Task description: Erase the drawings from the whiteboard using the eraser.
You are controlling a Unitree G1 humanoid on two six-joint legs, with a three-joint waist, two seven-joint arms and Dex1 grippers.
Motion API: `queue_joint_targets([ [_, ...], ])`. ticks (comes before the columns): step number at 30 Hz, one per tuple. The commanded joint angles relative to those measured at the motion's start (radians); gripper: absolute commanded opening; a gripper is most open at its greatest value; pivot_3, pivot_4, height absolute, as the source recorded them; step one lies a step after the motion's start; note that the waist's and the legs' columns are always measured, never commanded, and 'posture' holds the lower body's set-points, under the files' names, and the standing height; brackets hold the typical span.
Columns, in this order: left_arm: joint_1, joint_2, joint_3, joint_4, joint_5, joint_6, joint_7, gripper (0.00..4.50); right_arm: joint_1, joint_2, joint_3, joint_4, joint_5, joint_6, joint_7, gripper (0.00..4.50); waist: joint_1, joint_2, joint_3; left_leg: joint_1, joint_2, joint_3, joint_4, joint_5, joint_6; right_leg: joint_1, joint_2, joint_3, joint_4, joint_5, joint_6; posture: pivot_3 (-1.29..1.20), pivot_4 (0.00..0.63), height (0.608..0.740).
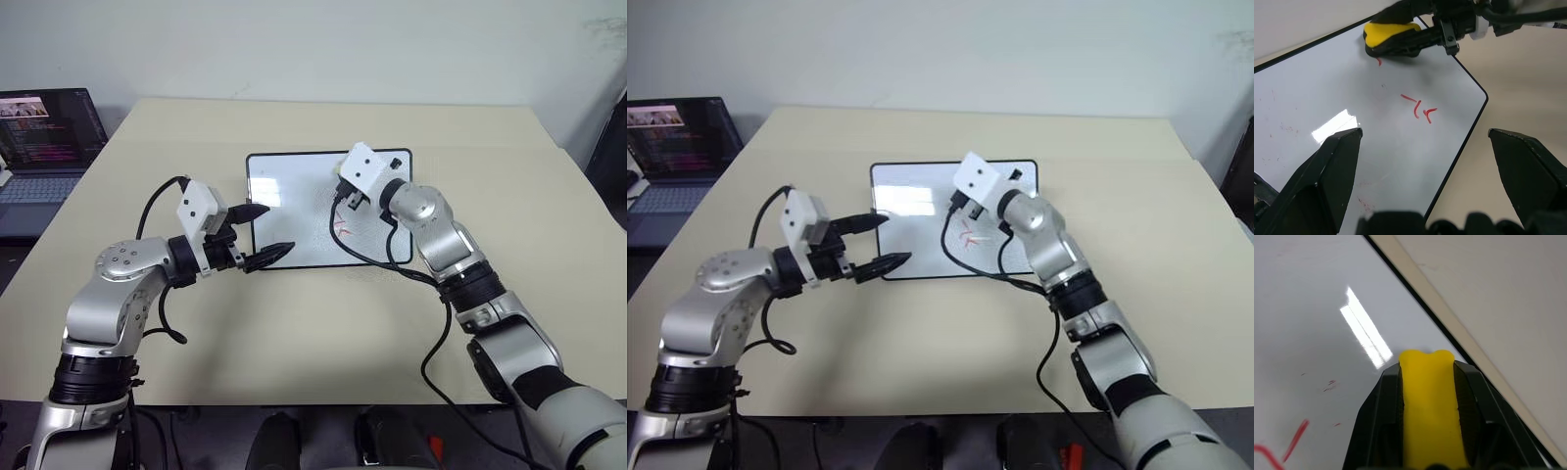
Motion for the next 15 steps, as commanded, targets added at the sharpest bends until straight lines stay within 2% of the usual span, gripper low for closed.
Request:
queue_joint_targets([
  [1,-0.012,0.004,0.018,-0.027,-0.007,-0.014,0.000,4.50,0.051,-0.016,0.058,-0.024,-0.010,0.058,0.098,1.10,-0.001,0.000,0.000,0.000,0.000,0.000,0.000,0.000,0.000,0.000,0.000,0.000,0.000,0.000,0.000,0.00,0.150,0.740],
  [3,-0.013,0.003,0.017,-0.027,-0.007,-0.013,0.001,4.50,0.061,-0.017,0.065,-0.040,-0.015,0.064,0.106,1.10,-0.002,0.000,0.000,0.002,0.000,0.000,0.000,0.000,0.000,0.001,0.000,0.000,0.001,0.000,0.000,0.00,0.150,0.740],
  [11,-0.011,0.003,0.016,-0.029,-0.009,-0.011,0.000,4.50,-0.019,-0.007,-0.020,0.012,-0.022,-0.021,-0.098,1.10,0.000,0.000,0.000,0.002,0.000,0.000,0.001,0.000,0.000,0.001,0.001,0.000,0.001,0.000,0.000,0.00,0.150,0.740],
  [15,-0.009,0.002,0.016,-0.031,-0.010,-0.010,0.000,4.50,-0.009,-0.024,-0.006,0.028,-0.015,0.005,-0.058,1.10,0.001,0.000,0.000,0.000,0.000,0.000,0.001,0.000,0.000,0.001,0.000,0.000,0.000,0.000,0.000,0.00,0.150,0.740],
])
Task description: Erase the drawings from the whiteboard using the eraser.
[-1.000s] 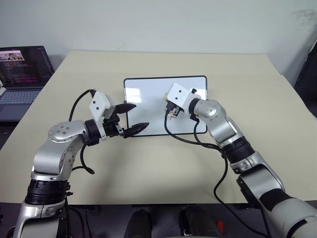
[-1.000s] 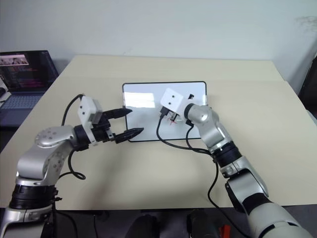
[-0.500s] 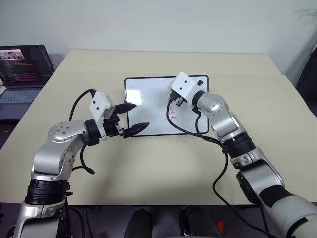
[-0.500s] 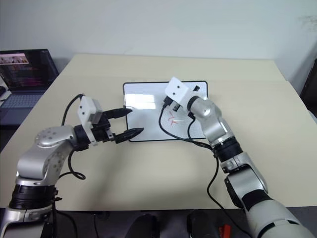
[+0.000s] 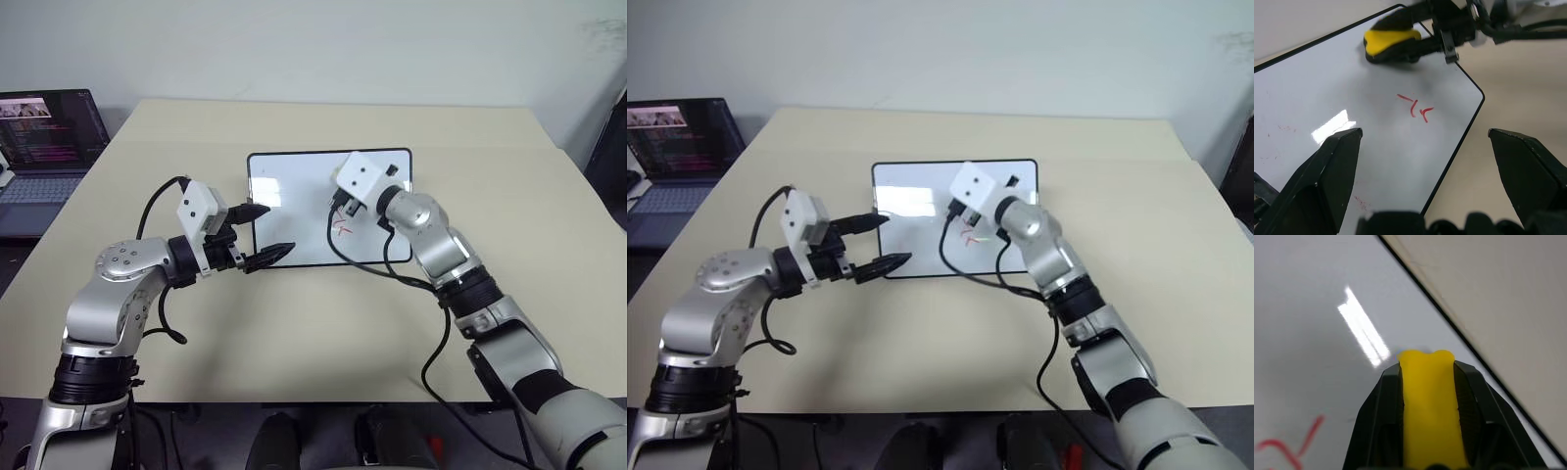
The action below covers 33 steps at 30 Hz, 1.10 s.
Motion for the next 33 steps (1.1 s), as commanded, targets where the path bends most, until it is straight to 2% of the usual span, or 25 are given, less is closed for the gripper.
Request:
queue_joint_targets([
  [1,-0.008,0.002,0.016,-0.032,-0.011,-0.010,0.000,4.50,0.017,-0.017,0.005,-0.003,-0.004,0.035,0.053,1.10,0.000,0.000,0.000,0.000,0.000,0.000,0.000,0.000,0.000,0.000,0.000,0.000,0.000,0.000,0.000,0.00,0.150,0.740],
  [5,-0.008,0.003,0.018,-0.032,-0.011,-0.011,0.000,4.50,0.061,-0.023,0.046,-0.048,-0.005,0.084,0.148,1.10,0.000,0.000,0.000,0.000,0.000,0.000,0.000,0.000,0.000,0.000,0.000,0.000,0.000,0.000,0.000,0.00,0.150,0.740],
  [10,-0.009,0.003,0.018,-0.032,-0.012,-0.010,-0.002,4.50,0.083,-0.028,0.061,-0.082,-0.013,0.109,0.186,1.10,-0.002,0.000,0.000,0.002,0.000,0.000,0.000,0.000,0.000,0.001,0.000,0.000,0.001,0.000,0.000,0.00,0.150,0.740],
  [16,-0.007,0.005,0.016,-0.033,-0.014,-0.007,-0.006,4.50,0.012,-0.004,-0.017,-0.051,-0.015,0.032,0.023,1.10,-0.002,0.000,0.000,0.002,0.000,0.001,0.000,0.000,0.000,0.001,0.001,0.000,0.001,0.000,0.000,0.00,0.150,0.740],
  [21,-0.003,0.007,0.017,-0.035,-0.014,-0.008,-0.011,4.50,0.032,-0.019,0.006,-0.037,-0.008,0.046,0.060,1.10,0.000,0.000,0.000,0.000,0.000,0.000,0.000,0.000,0.000,0.000,0.000,0.000,0.000,0.000,0.000,0.00,0.150,0.740],
  [24,0.008,0.014,0.023,-0.032,-0.013,-0.009,-0.013,4.50,0.061,-0.011,0.002,-0.075,0.014,0.057,0.081,1.10,0.000,0.000,0.000,0.000,0.000,0.000,0.000,0.000,0.000,0.000,0.000,0.000,0.000,0.000,0.000,0.00,0.150,0.740],
  [27,0.020,0.019,0.045,-0.031,-0.016,-0.002,0.003,4.50,0.068,0.010,-0.059,-0.141,0.063,0.070,0.063,1.10,-0.001,0.000,0.000,0.000,0.000,0.000,-0.001,0.000,0.000,0.000,0.000,0.000,0.000,0.000,0.000,0.00,0.150,0.740],
  [33,0.083,0.060,0.072,-0.042,-0.029,0.016,-0.021,4.50,0.116,0.006,-0.137,-0.358,0.151,0.163,0.098,1.10,-0.001,0.001,0.001,-0.003,0.001,0.000,-0.001,0.000,0.000,-0.004,0.000,0.000,-0.001,0.000,0.000,0.00,0.150,0.740],
])
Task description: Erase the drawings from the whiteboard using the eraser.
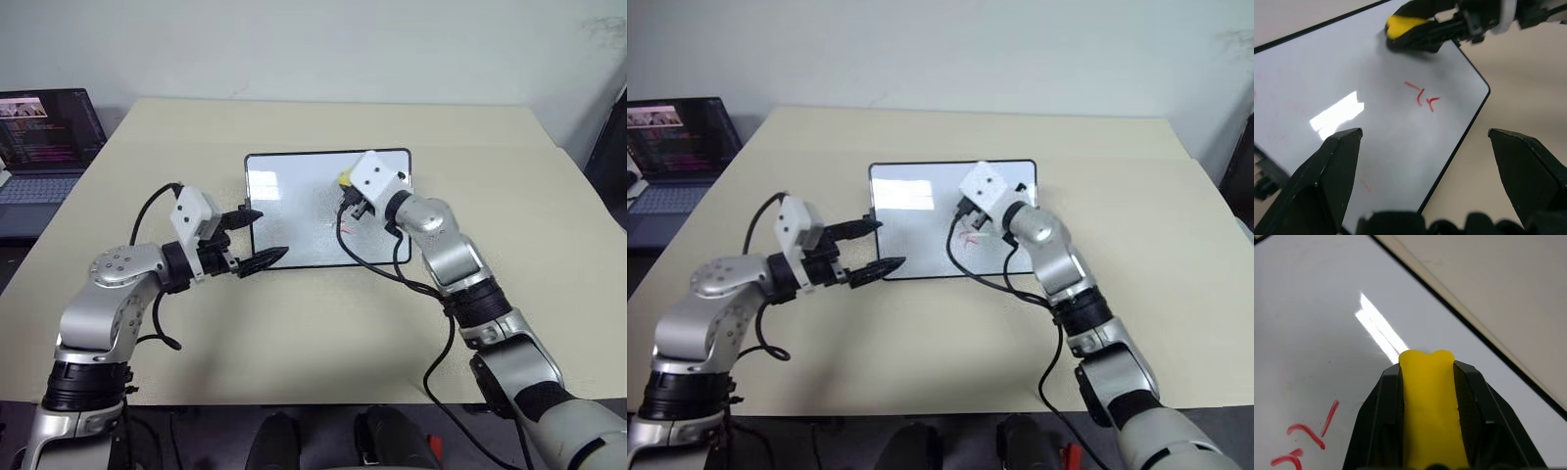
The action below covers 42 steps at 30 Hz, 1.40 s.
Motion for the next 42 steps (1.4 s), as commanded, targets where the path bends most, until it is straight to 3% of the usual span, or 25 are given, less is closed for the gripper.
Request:
queue_joint_targets([
  [1,0.028,0.034,0.033,-0.040,-0.016,0.002,-0.026,4.50,0.024,-0.007,-0.050,-0.186,0.056,0.057,0.023,1.10,0.001,0.000,0.000,0.000,0.000,0.000,0.000,0.000,0.000,0.000,0.000,0.000,0.000,0.000,0.000,0.00,0.150,0.740],
  [7,0.046,0.056,0.034,-0.025,0.000,-0.011,-0.037,4.50,0.174,-0.040,-0.027,-0.418,0.069,0.140,0.043,1.10,0.002,0.000,0.000,-0.002,0.001,0.000,-0.002,0.000,0.000,0.000,0.000,-0.001,-0.004,0.000,0.000,0.00,0.150,0.740],
  [12,0.060,0.077,0.018,-0.021,0.020,-0.017,-0.059,4.50,0.244,-0.049,0.001,-0.498,0.057,0.180,0.038,1.10,0.001,0.000,0.000,-0.001,0.000,0.000,-0.001,0.000,0.000,0.000,-0.001,-0.001,-0.003,0.000,0.000,0.00,0.150,0.740],
  [31,0.088,0.094,0.035,-0.092,-0.004,0.033,-0.074,4.50,0.105,0.018,0.109,-0.112,-0.060,-0.008,-0.063,1.10,0.001,0.000,0.000,-0.001,0.000,0.001,-0.001,0.000,0.000,0.000,0.000,0.000,-0.003,0.000,0.000,0.00,0.150,0.740],
  [39,0.090,0.093,0.038,-0.098,-0.008,0.037,-0.072,4.50,0.187,-0.033,0.177,-0.149,-0.065,0.034,0.060,1.10,0.001,-0.001,0.000,0.000,-0.001,0.001,-0.001,0.000,0.000,0.000,0.000,-0.001,-0.002,0.000,0.000,0.00,0.150,0.740],
  [42,0.086,0.093,0.034,-0.094,-0.009,0.038,-0.077,4.50,0.175,-0.025,0.160,-0.147,-0.090,0.019,0.012,1.10,-0.001,-0.001,0.000,0.001,-0.001,0.001,0.000,0.000,0.000,0.000,0.000,0.000,0.000,0.000,0.000,0.00,0.150,0.740],
])
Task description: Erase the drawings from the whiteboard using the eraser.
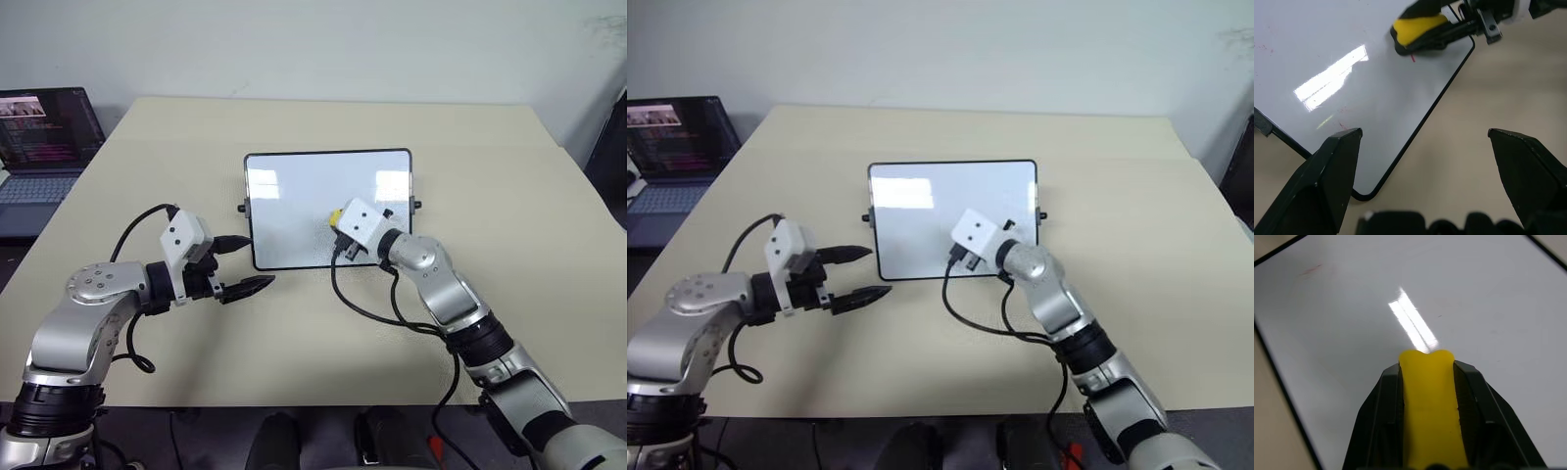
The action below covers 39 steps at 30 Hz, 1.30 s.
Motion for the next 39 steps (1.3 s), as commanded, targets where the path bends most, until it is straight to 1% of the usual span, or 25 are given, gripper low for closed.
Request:
queue_joint_targets([
  [1,-0.012,0.014,0.022,-0.024,-0.018,-0.005,-0.007,4.50,-0.027,0.006,-0.037,-0.003,-0.036,-0.016,-0.069,1.10,0.000,0.000,0.000,0.000,0.000,0.000,0.000,0.000,0.000,0.000,0.000,0.000,0.000,0.000,0.000,0.00,0.150,0.740],
  [3,-0.015,0.013,0.017,-0.022,-0.017,-0.005,-0.011,4.50,-0.049,0.010,-0.061,0.009,-0.050,-0.034,-0.123,1.10,0.001,0.000,0.000,0.000,0.000,0.000,0.001,0.000,0.000,0.000,0.000,0.000,0.001,0.000,0.000,0.00,0.150,0.740],
  [6,-0.020,0.010,0.011,-0.020,-0.016,-0.006,-0.013,4.50,-0.054,0.001,-0.059,0.017,-0.052,-0.035,-0.114,1.10,0.001,0.000,0.000,0.000,0.000,0.000,0.001,0.000,0.000,0.000,0.000,0.000,0.001,0.000,0.000,0.00,0.150,0.740],
  [14,-0.026,0.004,0.005,-0.021,-0.018,-0.003,-0.011,4.50,0.011,-0.035,0.028,-0.050,-0.037,0.024,0.054,1.10,0.000,0.000,0.000,0.000,0.000,0.000,0.000,0.000,0.000,0.000,0.000,0.000,0.000,0.000,0.000,0.00,0.150,0.740],
  [17,-0.026,0.003,0.004,-0.019,-0.017,-0.005,-0.011,4.50,-0.001,-0.025,0.014,-0.040,-0.059,0.005,0.013,1.10,0.000,0.000,0.000,0.000,0.000,0.000,0.001,0.000,0.000,0.000,0.000,0.000,0.001,0.000,0.000,0.00,0.150,0.740],
  [21,-0.020,0.002,0.004,-0.024,-0.018,-0.003,-0.010,4.50,-0.053,-0.018,-0.042,0.012,-0.090,-0.032,-0.102,1.10,0.001,0.000,0.000,0.000,0.000,0.000,0.001,0.000,0.000,0.000,0.001,0.000,0.001,0.000,0.000,0.00,0.150,0.740],
  [23,-0.022,0.001,0.004,-0.023,-0.019,-0.002,-0.010,4.50,-0.061,-0.020,-0.050,0.017,-0.087,-0.042,-0.110,1.10,0.001,0.000,0.000,0.000,0.000,0.000,0.001,0.000,0.000,0.000,0.000,0.000,0.001,0.000,0.000,0.00,0.150,0.740],
  [28,-0.025,0.000,0.003,-0.021,-0.019,-0.006,-0.011,4.50,-0.049,-0.009,-0.027,0.008,-0.061,-0.034,-0.051,1.10,0.001,0.000,0.000,0.000,0.000,0.000,0.001,0.000,0.000,0.000,0.000,0.000,0.000,0.000,0.000,0.00,0.150,0.740],
  [31,-0.027,-0.001,0.003,-0.019,-0.017,-0.006,-0.011,4.50,-0.031,-0.013,0.016,-0.008,-0.058,-0.020,0.023,1.10,0.000,0.000,0.000,0.000,0.000,0.000,0.000,0.000,0.000,0.000,0.000,0.000,0.000,0.000,0.000,0.00,0.150,0.740],
  [33,-0.026,-0.001,0.004,-0.020,-0.018,-0.005,-0.010,4.50,-0.021,-0.013,0.025,-0.009,-0.066,-0.022,0.030,1.10,0.000,0.000,0.000,0.000,0.000,0.000,0.001,0.000,0.000,0.000,0.001,0.000,0.000,0.000,0.000,0.00,0.150,0.740],
  [35,-0.022,0.000,0.006,-0.023,-0.018,-0.005,-0.010,4.50,-0.025,-0.013,0.021,-0.002,-0.082,-0.034,0.010,1.10,0.000,0.000,0.000,0.000,0.000,0.000,0.001,0.000,0.000,0.000,0.001,0.000,0.001,0.000,0.000,0.00,0.150,0.740],
  [39,-0.018,0.005,0.007,-0.028,-0.021,-0.001,-0.016,4.50,-0.089,-0.011,-0.022,0.060,-0.136,-0.108,-0.129,1.10,0.000,0.000,0.000,0.000,0.000,0.000,0.001,0.000,0.000,0.000,0.000,0.000,0.001,0.000,0.000,0.00,0.150,0.740],
])
